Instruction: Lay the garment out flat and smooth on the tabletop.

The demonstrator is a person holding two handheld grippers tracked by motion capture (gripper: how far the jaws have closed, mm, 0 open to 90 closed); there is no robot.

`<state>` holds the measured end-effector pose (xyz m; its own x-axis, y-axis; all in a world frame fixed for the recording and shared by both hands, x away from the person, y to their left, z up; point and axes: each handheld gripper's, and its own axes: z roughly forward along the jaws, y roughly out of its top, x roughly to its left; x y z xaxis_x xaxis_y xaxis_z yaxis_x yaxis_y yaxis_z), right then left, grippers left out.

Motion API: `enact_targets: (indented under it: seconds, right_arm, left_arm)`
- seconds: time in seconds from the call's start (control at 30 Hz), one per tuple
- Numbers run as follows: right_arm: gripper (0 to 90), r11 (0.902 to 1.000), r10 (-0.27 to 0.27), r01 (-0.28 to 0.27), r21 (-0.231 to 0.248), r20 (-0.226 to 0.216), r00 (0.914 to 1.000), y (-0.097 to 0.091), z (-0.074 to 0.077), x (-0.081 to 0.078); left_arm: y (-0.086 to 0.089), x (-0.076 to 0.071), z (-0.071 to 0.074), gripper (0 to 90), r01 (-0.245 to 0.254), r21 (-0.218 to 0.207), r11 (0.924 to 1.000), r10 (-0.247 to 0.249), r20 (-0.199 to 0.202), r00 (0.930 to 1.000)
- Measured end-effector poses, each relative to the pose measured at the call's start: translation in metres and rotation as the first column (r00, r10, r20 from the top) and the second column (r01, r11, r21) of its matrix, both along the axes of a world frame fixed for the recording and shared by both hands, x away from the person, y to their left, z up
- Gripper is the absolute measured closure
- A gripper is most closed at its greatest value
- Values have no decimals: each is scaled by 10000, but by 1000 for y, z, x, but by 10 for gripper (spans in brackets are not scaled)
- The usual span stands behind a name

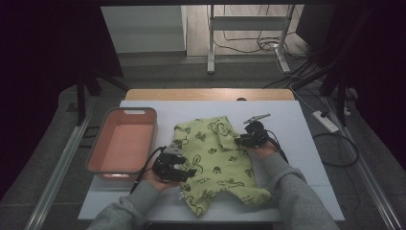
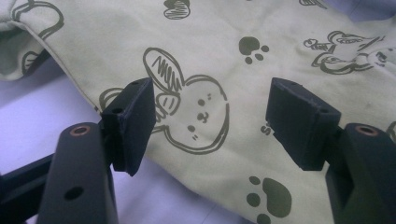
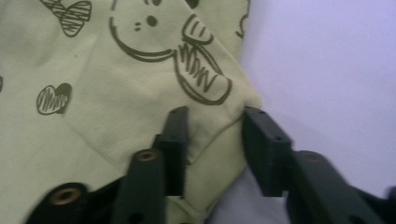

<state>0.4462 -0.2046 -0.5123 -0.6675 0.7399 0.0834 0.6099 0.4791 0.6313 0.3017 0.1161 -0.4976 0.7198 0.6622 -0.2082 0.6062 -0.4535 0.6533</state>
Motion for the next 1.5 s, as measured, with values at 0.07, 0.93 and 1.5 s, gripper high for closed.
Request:
enact_targets:
  seconds: [0.07, 0.93, 1.5]
  right_arm:
    - [765, 10000, 17, -17, 45, 45, 10000, 0, 1, -2]
    - [815, 9347, -3202, 3411, -1002, 1797, 9302, -128, 38, 15]
    - [480, 9717, -2302, 2358, -167, 1593, 9600, -101, 42, -5]
  left_arm:
    - [0, 0, 0, 333, -1, -2, 10000, 1, -1, 10000]
    - [2, 0, 0, 331, 11, -8, 10000, -11, -4, 10000]
    - [-1, -1, 1, 329, 94, -53, 9999, -94, 33, 10000]
